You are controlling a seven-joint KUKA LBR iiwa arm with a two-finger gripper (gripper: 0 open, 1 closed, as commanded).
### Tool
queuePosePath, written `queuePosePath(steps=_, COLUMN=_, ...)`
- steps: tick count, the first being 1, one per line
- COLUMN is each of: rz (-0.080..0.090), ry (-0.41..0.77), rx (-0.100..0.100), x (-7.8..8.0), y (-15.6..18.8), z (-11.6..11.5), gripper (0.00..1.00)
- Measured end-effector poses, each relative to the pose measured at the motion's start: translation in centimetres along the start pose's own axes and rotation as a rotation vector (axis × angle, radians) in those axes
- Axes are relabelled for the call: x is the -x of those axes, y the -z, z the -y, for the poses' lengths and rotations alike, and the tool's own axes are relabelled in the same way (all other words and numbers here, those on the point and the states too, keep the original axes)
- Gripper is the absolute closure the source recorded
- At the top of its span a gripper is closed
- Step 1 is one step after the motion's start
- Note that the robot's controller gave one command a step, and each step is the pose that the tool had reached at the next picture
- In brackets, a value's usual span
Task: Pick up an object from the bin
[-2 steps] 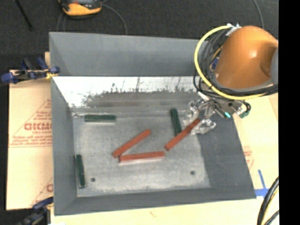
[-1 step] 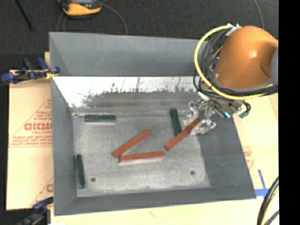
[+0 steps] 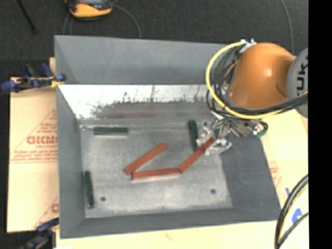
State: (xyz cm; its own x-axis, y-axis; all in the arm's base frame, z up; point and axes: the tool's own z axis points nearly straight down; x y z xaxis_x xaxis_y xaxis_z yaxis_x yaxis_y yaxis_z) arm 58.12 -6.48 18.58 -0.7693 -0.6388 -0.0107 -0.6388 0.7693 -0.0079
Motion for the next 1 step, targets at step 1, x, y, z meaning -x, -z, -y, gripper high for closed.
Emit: queuePosePath(steps=1, rz=-0.007, ry=0.117, rx=0.002, x=3.27, y=-10.40, z=-1.08, gripper=1.00)
